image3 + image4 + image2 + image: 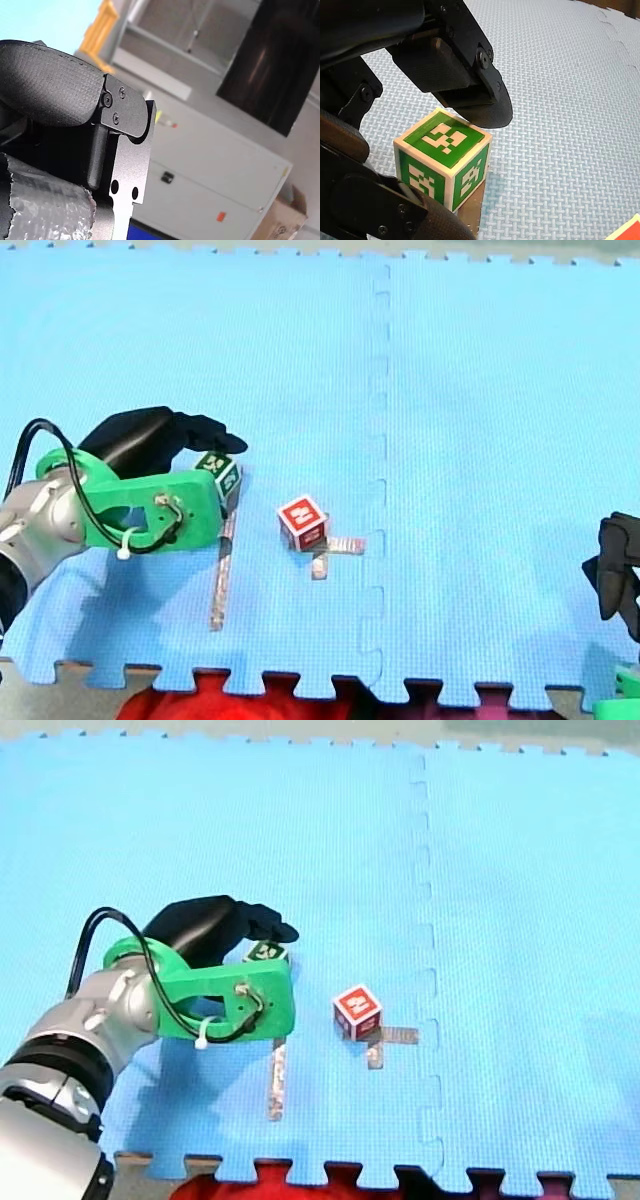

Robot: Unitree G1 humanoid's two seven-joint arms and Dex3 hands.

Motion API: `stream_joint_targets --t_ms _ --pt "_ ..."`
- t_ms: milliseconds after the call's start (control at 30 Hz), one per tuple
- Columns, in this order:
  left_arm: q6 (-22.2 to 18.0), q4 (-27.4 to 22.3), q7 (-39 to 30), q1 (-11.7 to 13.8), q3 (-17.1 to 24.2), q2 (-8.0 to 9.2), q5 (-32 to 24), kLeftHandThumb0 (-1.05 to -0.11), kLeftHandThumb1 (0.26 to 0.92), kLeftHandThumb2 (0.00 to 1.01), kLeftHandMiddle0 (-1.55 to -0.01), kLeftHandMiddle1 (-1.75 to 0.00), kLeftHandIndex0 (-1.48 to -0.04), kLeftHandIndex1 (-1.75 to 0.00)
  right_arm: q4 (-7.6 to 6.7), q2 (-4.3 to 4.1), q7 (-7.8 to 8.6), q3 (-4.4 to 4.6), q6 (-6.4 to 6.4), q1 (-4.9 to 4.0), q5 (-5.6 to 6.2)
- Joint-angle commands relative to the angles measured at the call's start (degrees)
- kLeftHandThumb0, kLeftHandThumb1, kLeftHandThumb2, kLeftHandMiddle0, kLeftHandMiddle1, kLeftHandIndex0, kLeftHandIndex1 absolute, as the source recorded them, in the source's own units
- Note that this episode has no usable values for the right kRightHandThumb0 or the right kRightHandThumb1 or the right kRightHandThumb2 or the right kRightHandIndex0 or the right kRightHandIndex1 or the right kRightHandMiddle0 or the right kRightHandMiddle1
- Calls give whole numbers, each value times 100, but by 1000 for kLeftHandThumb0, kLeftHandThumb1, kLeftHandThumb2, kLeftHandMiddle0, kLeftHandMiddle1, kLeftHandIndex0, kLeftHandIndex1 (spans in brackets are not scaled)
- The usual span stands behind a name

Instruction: Stack cube left

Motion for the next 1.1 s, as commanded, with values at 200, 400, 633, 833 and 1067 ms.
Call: stream_joint_targets --t_ms 200,400,633,833,1067 --pt "11 21 -485 149 220 79 -323 -641 700 11 -970 -1746 -748 -9 -92 6 27 -168 -118 72 -46" --pt "-12 30 -645 228 341 172 -472 -671 715 13 -965 -1746 -744 -5 -7 20 68 -198 -194 38 -75" --pt "-58 33 -957 308 576 233 -758 -719 733 10 -926 -1746 -668 -1 139 50 99 -201 -272 -4 -79" --pt "-60 16 -1019 343 571 263 -746 -715 725 1 -886 -1746 -668 -1 177 73 201 -204 -296 16 30" --pt "1 35 -927 411 701 266 -862 -741 714 0 -859 -1746 -667 -2 99 77 229 -273 -232 97 11"
